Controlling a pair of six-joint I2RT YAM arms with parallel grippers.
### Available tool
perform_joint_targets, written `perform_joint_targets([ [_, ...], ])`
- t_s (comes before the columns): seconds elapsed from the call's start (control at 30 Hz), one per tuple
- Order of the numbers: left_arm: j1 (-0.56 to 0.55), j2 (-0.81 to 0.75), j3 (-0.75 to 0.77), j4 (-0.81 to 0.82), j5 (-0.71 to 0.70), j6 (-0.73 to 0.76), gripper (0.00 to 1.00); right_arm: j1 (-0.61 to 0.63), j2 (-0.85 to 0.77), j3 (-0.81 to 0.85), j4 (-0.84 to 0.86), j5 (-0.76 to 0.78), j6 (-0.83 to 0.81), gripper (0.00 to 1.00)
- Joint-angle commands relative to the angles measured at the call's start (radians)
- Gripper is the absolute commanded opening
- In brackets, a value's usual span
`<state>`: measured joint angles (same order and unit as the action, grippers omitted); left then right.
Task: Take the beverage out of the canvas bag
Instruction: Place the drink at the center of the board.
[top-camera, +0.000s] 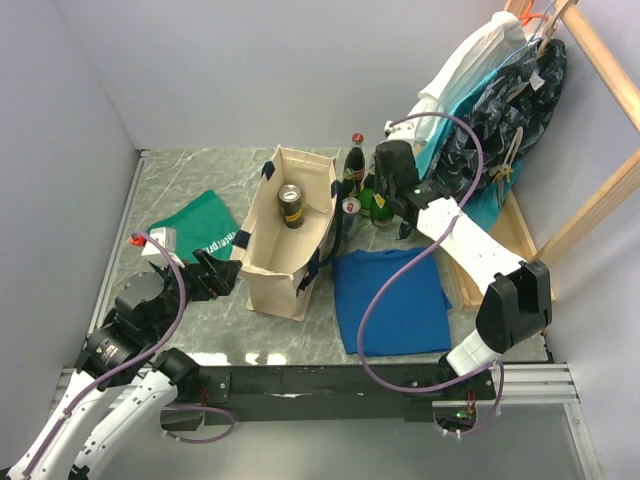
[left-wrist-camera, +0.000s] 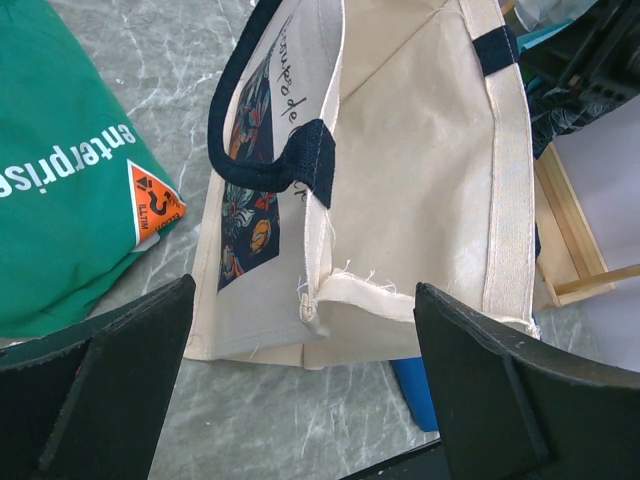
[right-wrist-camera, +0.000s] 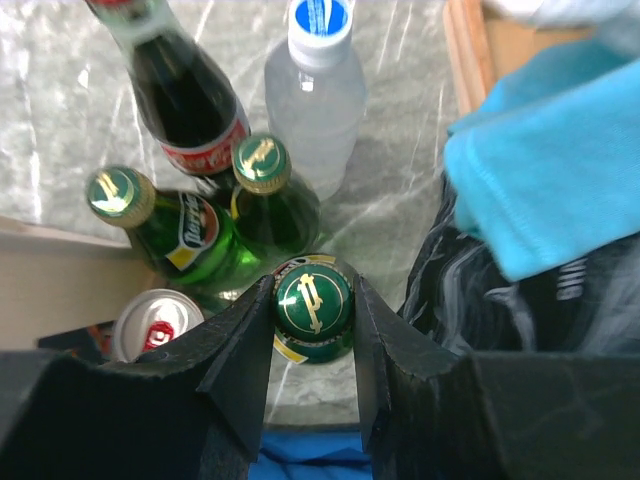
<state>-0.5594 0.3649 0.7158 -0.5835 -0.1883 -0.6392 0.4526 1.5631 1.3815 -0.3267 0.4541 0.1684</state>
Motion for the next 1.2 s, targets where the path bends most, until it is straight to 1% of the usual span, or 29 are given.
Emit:
perform_joint_targets([
  [0.0, 0.009, 0.016, 0.014, 0.039, 0.007, 0.018, 0.96, -0.008, -0.051, -0.062, 0.283, 0.028, 0.017, 0.0],
  [0.2, 0.01, 0.016, 0.014, 0.04, 0.007, 0.019, 0.96, -0.006, -0.051, -0.146, 0.396, 0.023, 0.025, 0.0],
  [0.4, 0.013, 0.017, 0.011, 0.042, 0.007, 0.019, 0.97, -0.008, -0.037, -0.182, 0.46, 0.017, 0.034, 0.0],
  [0.77, 0.018, 0.019, 0.011, 0.043, 0.01, 0.019, 0.96, -0.006, -0.006, -0.173, 0.511, 0.027, 0.04, 0.0],
  [1.17, 0.023, 0.016, 0.013, 0.045, 0.02, 0.024, 0.96, -0.005, -0.025, -0.248, 0.564, 0.003, 0.06, 0.0],
])
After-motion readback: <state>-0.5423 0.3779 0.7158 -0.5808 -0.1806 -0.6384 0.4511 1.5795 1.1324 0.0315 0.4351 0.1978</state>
